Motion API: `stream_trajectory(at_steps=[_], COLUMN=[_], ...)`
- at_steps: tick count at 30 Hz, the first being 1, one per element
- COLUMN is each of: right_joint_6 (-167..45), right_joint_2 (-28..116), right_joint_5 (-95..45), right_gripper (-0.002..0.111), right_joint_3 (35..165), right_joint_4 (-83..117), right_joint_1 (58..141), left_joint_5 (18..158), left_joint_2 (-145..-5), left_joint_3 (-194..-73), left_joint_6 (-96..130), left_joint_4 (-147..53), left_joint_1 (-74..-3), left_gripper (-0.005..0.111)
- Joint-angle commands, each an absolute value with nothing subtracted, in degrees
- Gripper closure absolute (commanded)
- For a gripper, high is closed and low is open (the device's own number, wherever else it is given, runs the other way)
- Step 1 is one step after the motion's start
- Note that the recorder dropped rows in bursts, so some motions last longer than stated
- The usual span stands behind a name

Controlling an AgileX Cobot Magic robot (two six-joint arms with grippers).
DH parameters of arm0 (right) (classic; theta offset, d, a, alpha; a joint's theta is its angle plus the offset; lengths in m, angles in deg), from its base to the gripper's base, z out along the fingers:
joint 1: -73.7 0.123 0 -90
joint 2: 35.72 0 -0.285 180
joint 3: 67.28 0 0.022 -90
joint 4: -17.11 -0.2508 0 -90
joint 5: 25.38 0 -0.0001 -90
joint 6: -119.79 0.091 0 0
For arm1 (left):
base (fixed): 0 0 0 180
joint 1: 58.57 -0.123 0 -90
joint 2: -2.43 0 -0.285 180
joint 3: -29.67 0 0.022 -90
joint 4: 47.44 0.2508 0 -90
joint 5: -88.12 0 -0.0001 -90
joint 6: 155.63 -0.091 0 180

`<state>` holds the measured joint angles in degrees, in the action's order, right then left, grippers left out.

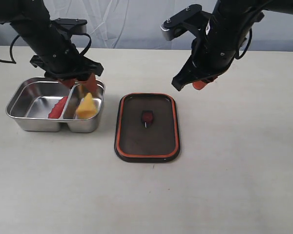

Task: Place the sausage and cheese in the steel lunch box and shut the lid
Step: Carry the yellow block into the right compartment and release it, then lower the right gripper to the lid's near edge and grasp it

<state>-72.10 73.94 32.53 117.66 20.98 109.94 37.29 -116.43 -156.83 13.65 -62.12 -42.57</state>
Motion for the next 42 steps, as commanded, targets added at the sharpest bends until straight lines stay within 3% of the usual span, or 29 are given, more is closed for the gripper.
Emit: stream_trajectory(at_steps=[1, 5, 7, 15, 24, 31, 42], right_joint_6=[-70.6, -66.8, -63.2, -54.1, -65.6, -73.4, -77.4], right_joint_2=[73.5, 73.5, 73.5, 73.5, 76.3, 82.6, 94.4], right_joint_5=[32.9, 32.3, 31.2, 30.5, 27.1, 26.2, 31.5], right_gripper=[0.108, 0.108, 0.108, 0.108, 0.104, 0.066, 0.065], right_joint_3=[117.6, 117.6, 117.6, 117.6, 117.6, 118.7, 134.0], right_joint_4=[21.0, 23.0, 26.3, 28.7, 7.1, -1.7, -5.0], right_joint_1=[109.7, 109.7, 109.7, 101.3, 90.4, 89.7, 90.7], left_joint_5=[36.5, 36.5, 36.5, 33.0, 37.3, 41.9, 44.5], left_joint_2=[-116.3, -116.2, -115.7, -111.7, -105.3, -99.2, -90.2], left_joint_3=[-157.2, -157.2, -157.2, -157.2, -150.5, -141.2, -133.0], left_joint_6=[13.3, 13.3, 13.3, 13.4, 13.0, 11.3, 10.5], left_joint_4=[-62.5, -62.5, -62.4, -59.9, -59.9, -61.8, -62.0], left_joint_1=[-42.4, -42.4, -42.4, -44.3, -44.7, -44.7, -44.7], left_gripper=[0.04, 0.041, 0.047, 0.105, 0.106, 0.106, 0.106])
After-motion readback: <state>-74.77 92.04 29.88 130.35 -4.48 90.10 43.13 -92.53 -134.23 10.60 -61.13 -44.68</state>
